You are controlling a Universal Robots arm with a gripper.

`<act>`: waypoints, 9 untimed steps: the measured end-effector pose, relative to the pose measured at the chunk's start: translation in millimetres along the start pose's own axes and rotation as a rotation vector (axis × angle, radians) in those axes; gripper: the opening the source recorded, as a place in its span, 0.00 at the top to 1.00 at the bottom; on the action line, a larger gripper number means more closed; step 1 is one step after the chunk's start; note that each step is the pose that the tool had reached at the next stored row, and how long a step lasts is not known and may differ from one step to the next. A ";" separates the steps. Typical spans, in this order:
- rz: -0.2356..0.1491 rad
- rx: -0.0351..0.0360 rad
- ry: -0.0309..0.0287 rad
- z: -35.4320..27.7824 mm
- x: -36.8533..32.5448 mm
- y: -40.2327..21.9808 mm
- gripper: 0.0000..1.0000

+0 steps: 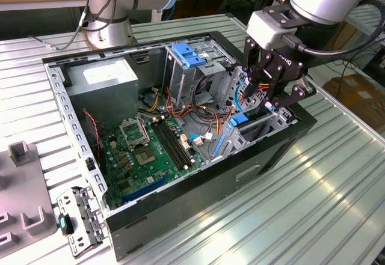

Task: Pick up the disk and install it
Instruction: 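Insert the disk into the insertion slot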

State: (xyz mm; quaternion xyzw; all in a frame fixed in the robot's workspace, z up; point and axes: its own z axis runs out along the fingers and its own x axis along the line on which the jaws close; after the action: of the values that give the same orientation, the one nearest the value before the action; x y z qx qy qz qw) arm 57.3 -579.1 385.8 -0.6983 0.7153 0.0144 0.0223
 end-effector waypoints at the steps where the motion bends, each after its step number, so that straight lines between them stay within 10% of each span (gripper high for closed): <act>1: 0.000 0.0000 -0.0001 2.7 0.1 0.0 0.57; 4: 0.000 0.0000 -0.0002 10.0 0.5 0.0 0.70; 5: 0.000 0.0000 0.0000 13.5 0.7 0.1 0.88; 9: 0.000 0.0000 -0.0001 20.2 1.0 0.1 0.89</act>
State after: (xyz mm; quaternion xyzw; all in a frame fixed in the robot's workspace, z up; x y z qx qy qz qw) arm 57.4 -579.1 365.6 -0.6983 0.7153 0.0144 0.0223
